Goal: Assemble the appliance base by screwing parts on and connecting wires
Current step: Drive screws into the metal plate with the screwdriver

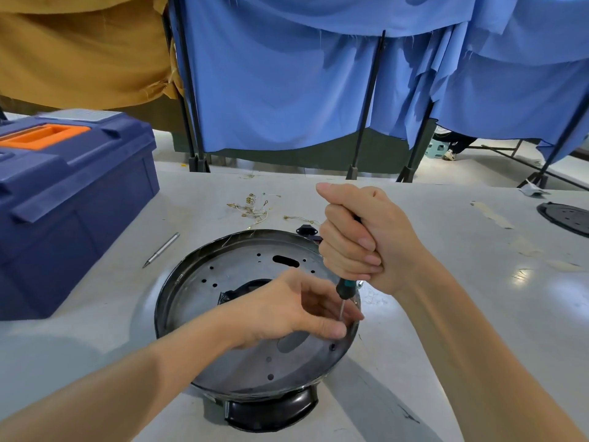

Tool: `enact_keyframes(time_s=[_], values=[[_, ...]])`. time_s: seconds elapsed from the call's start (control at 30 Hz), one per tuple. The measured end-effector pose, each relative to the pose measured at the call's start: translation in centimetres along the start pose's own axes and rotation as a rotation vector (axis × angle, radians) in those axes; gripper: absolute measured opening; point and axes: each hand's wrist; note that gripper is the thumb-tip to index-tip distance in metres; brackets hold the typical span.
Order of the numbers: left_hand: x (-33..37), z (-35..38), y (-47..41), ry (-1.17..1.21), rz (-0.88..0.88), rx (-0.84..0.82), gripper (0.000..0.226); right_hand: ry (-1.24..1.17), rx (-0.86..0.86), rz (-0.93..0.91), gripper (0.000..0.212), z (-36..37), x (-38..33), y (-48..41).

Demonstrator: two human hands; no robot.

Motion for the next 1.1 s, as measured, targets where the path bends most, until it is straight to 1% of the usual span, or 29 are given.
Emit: enact_keyframes(time_s=[0.1, 0.2, 0.27, 0.33, 0.4, 0.47, 0.5, 0.57, 0.67, 0.73, 0.77, 0.8, 0.83, 0.9, 0.93, 0.97, 1.03, 1.1], values=[[0.0, 0.2, 0.0, 0.126, 0.002, 0.052, 0.021, 0.008, 0.035, -0.035, 0.067, 0.4, 0.1, 0.1], [0.1, 0.4, -0.1, 0.137, 0.030, 0.067, 0.013, 0.043, 0.131, -0.076, 0.068, 1.1, 0.4, 0.1], [0.0, 0.5, -0.1, 0.127, 0.056, 0.036, 0.009, 0.087, 0.258, -0.103, 0.068, 1.5, 0.5, 0.2], [-0.1, 0.5, -0.1, 0.147, 0.064, 0.031, 0.007, 0.132, 0.421, -0.150, 0.067, 1.9, 0.7, 0.2], [-0.2, 0.5, -0.2, 0.157, 0.056, 0.052, 0.013, 0.178, 0.610, -0.222, 0.068, 2.3, 1.2, 0.2], [-0.3, 0.5, -0.3, 0.135, 0.052, 0.062, 0.011, 0.258, 0.804, -0.311, 0.069, 2.7, 1.9, 0.3], [-0.3, 0.5, -0.3, 0.112, 0.057, 0.065, 0.011, 0.298, 0.875, -0.353, 0.070, 2.9, 2.2, 0.3], [-0.3, 0.5, -0.3, 0.092, 0.062, 0.075, 0.009, 0.331, 0.949, -0.413, 0.072, 3.1, 2.6, 0.4], [-0.2, 0.8, -0.3, 0.121, 0.060, 0.072, 0.008, 0.333, 1.000, -0.442, 0.072, 3.0, 2.6, 0.5], [-0.2, 1.1, -0.5, 0.134, 0.061, 0.090, 0.010, 0.319, 0.968, -0.430, 0.073, 3.0, 2.8, 0.5], [-0.4, 1.1, -0.5, 0.139, 0.057, 0.096, 0.014, 0.302, 0.913, -0.403, 0.072, 3.0, 2.7, 0.6], [-0.4, 1.1, -0.5, 0.139, 0.054, 0.097, 0.014, 0.284, 0.820, -0.348, 0.071, 2.8, 2.5, 0.6], [-0.5, 1.1, -0.5, 0.135, 0.054, 0.101, 0.012, 0.275, 0.687, -0.260, 0.068, 2.4, 1.9, 0.5], [-0.5, 0.9, -0.4, 0.117, 0.046, 0.104, 0.005, 0.283, 0.360, -0.057, 0.063, 1.5, 0.0, 0.2], [-0.3, 0.8, -0.5, 0.112, 0.037, 0.100, 0.004, 0.263, 0.218, 0.019, 0.062, 1.0, -1.1, 0.0], [-0.2, 0.9, -0.5, 0.113, 0.031, 0.097, 0.005, 0.219, 0.116, 0.076, 0.062, 0.6, -1.7, -0.3], [-0.3, 1.0, -0.5, 0.121, 0.028, 0.091, 0.011, 0.134, -0.010, 0.140, 0.066, 0.3, -1.9, -0.8], [-0.4, 0.9, -0.3, 0.110, 0.028, 0.098, 0.015, 0.085, -0.082, 0.126, 0.068, 0.7, -1.0, -0.9]])
Point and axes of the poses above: each hand's wrist, its own y-axis away from the middle knuckle, its own z-axis out of the palm, x = y × z, and after that the axes turned 2 degrees about -y, right-handed
